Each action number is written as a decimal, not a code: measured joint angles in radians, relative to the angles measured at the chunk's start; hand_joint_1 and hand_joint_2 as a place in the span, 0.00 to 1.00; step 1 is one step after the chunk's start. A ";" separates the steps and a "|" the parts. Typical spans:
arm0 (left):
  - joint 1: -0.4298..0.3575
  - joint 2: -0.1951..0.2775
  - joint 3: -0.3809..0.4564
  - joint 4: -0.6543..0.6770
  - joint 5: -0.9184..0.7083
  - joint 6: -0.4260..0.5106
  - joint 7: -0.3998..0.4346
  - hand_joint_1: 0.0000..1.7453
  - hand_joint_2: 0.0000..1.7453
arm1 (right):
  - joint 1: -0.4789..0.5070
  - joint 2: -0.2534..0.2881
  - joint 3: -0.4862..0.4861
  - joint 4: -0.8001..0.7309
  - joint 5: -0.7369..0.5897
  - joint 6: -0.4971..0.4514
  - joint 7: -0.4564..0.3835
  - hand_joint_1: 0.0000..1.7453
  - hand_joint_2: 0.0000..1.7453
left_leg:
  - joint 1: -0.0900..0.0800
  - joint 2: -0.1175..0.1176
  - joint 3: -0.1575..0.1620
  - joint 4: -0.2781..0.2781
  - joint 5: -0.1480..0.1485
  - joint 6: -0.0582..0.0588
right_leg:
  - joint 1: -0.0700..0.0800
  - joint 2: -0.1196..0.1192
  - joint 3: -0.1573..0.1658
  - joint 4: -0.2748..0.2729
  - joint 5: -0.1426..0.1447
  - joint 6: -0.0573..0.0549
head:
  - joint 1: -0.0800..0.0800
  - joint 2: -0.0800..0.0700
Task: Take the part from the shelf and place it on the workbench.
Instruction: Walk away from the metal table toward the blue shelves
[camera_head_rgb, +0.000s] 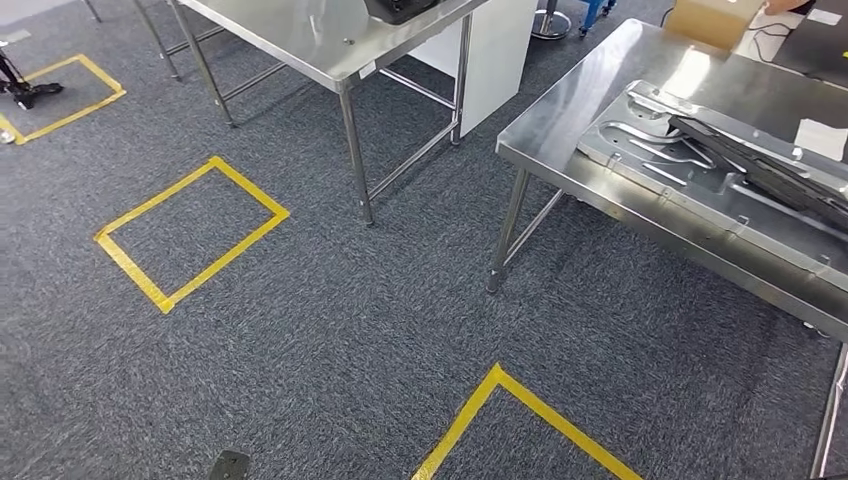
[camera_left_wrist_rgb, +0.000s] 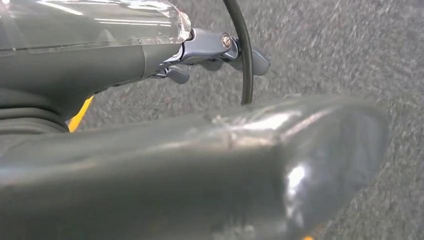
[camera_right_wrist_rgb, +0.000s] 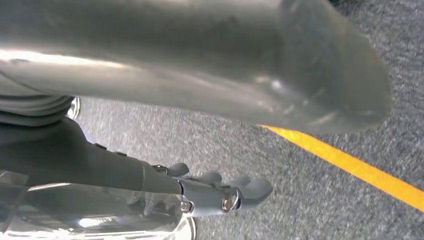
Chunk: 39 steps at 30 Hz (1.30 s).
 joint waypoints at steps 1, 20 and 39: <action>-0.002 0.000 0.006 0.007 -0.027 -0.025 -0.011 0.00 0.00 | -0.001 0.001 0.001 -0.005 0.016 0.010 0.000 0.00 0.00 | 0.002 -0.002 -0.002 0.002 0.000 -0.006 | -0.001 -0.013 0.002 -0.004 0.002 -0.005 | 0.000 0.000; -0.063 0.000 0.045 0.161 -0.116 -0.097 -0.029 0.00 0.00 | -0.001 0.003 -0.034 -0.053 0.269 0.154 -0.192 0.00 0.00 | 0.009 0.144 0.005 -0.009 0.007 0.016 | -0.005 -0.122 0.008 0.085 -0.097 0.023 | -0.004 0.000; -0.137 0.001 0.064 0.315 -0.835 -0.272 0.216 0.00 0.00 | -0.020 0.005 -0.076 -0.063 0.417 0.181 -0.220 0.00 0.00 | 0.009 0.125 -0.146 0.296 -0.131 -0.035 | 0.003 -0.130 0.004 -0.008 0.004 -0.026 | -0.012 0.000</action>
